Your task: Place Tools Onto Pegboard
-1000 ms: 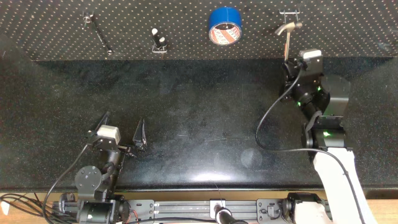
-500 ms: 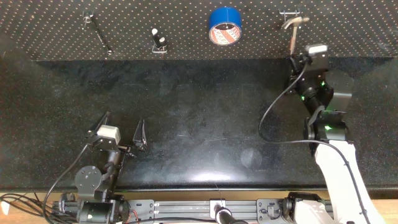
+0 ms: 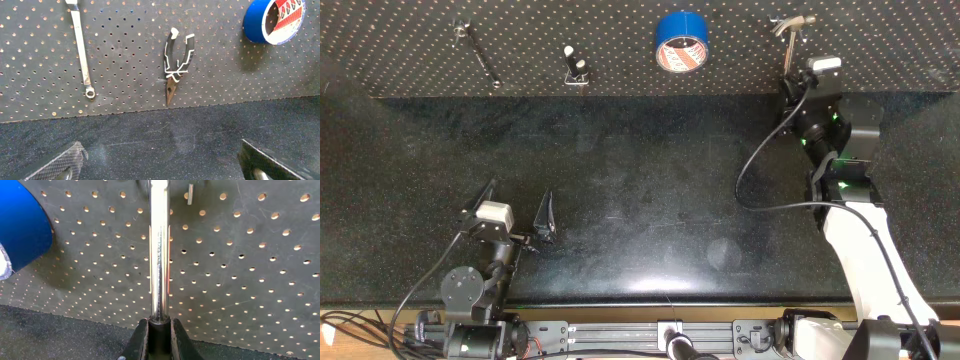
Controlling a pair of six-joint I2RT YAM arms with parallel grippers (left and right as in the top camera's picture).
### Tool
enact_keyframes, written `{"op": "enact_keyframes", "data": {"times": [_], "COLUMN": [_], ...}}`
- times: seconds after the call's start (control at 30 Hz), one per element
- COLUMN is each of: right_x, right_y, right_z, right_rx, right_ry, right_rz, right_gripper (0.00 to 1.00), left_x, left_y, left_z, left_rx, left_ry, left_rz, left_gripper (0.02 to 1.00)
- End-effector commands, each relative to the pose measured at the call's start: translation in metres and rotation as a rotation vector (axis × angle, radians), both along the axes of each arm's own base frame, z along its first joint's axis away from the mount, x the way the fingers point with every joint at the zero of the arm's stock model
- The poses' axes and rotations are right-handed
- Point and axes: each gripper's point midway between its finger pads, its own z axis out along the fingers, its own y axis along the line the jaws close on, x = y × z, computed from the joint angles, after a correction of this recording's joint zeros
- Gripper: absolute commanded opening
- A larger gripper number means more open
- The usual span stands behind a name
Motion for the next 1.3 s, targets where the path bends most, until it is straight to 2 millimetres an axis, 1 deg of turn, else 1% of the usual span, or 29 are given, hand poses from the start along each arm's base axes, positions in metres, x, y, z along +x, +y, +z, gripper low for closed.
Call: {"op": "enact_keyframes", "data": {"times": [0.03,0.27,0.3,0.33,0.37,0.4,0.53,0.6,0.7,0.77,0.8,0.9,1.03,1.17,1.3], "right_x": [0.006,0.007,0.007,0.007,0.007,0.007,0.007,0.007,0.000,-0.013,-0.024,-0.064,-0.108,-0.138,-0.157], "right_y": [0.005,0.005,0.005,0.005,0.005,0.005,0.005,0.005,0.005,0.006,0.004,-0.005,-0.019,-0.032,-0.041], "right_z": [0.020,0.017,0.017,0.017,0.017,0.017,0.017,0.018,0.029,0.035,0.036,0.028,0.018,0.015,0.004], "right_rx": [0.015,0.017,0.021,0.027,0.027,0.027,0.027,0.032,0.063,0.063,0.061,0.055,0.041,0.024,0.027], "right_ry": [-0.045,-0.038,-0.036,-0.035,-0.035,-0.035,-0.035,-0.036,-0.052,-0.070,-0.075,-0.100,-0.176,-0.243,-0.204], "right_rz": [0.017,0.017,0.015,0.014,0.014,0.014,0.014,0.012,0.002,-0.001,-0.011,-0.050,-0.112,-0.176,-0.229], "right_gripper": [0.073,0.077,0.169,0.356,0.428,0.474,0.483,0.980,0.980,0.982,0.982,0.982,0.982,0.982,0.985], "left_x": [-0.001,-0.001,-0.001,-0.001,-0.001,-0.001,-0.001,-0.001,-0.001,-0.001,-0.001,-0.001,-0.001,-0.001,-0.001], "left_y": [-0.003,-0.003,-0.003,-0.003,-0.003,-0.003,-0.003,-0.003,-0.003,-0.003,-0.003,-0.003,-0.003,-0.003,-0.003], "left_z": [0.001,0.001,0.001,0.001,0.001,0.001,0.001,0.001,0.001,0.001,0.001,0.001,0.001,0.001,0.001], "left_rx": [0.010,0.010,0.010,0.010,0.010,0.010,0.010,0.010,0.010,0.010,0.010,0.010,0.010,0.010,0.010], "left_ry": [-0.006,-0.006,-0.006,-0.007,-0.007,-0.006,-0.007,-0.007,-0.007,-0.007,-0.007,-0.006,-0.007,-0.007,-0.007], "left_rz": [-0.019,-0.018,-0.018,-0.019,-0.018,-0.019,-0.018,-0.018,-0.018,-0.018,-0.018,-0.019,-0.018,-0.018,-0.019], "left_gripper": [0.993,0.996,0.996,0.996,0.996,0.996,0.993,0.996,0.993,0.993,0.996,0.996,0.993,0.993,0.996]}}
